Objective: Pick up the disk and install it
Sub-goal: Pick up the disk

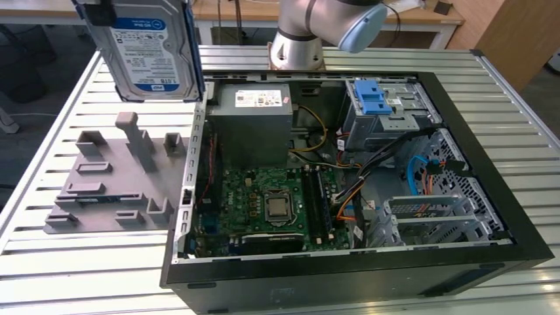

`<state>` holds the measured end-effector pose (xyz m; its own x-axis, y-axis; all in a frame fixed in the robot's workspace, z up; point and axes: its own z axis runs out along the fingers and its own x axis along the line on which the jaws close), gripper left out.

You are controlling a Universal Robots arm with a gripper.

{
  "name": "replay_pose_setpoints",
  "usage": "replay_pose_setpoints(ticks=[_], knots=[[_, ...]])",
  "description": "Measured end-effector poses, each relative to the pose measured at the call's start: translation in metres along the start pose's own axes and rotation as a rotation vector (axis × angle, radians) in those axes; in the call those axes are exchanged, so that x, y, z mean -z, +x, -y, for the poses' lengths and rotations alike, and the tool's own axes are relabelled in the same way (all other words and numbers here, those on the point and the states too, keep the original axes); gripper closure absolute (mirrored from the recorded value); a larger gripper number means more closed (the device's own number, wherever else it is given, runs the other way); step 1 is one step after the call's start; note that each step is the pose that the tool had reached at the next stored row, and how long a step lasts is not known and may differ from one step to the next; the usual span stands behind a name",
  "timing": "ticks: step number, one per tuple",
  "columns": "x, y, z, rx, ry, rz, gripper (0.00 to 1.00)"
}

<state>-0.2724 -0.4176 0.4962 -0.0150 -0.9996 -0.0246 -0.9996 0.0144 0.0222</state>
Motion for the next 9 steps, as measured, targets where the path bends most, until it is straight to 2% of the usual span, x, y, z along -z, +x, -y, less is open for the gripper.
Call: replay_pose_setpoints(ticks=[9], knots=[[0.0006, 0.0019, 0.0281, 0.0, -0.001, 0.0, 0.64]])
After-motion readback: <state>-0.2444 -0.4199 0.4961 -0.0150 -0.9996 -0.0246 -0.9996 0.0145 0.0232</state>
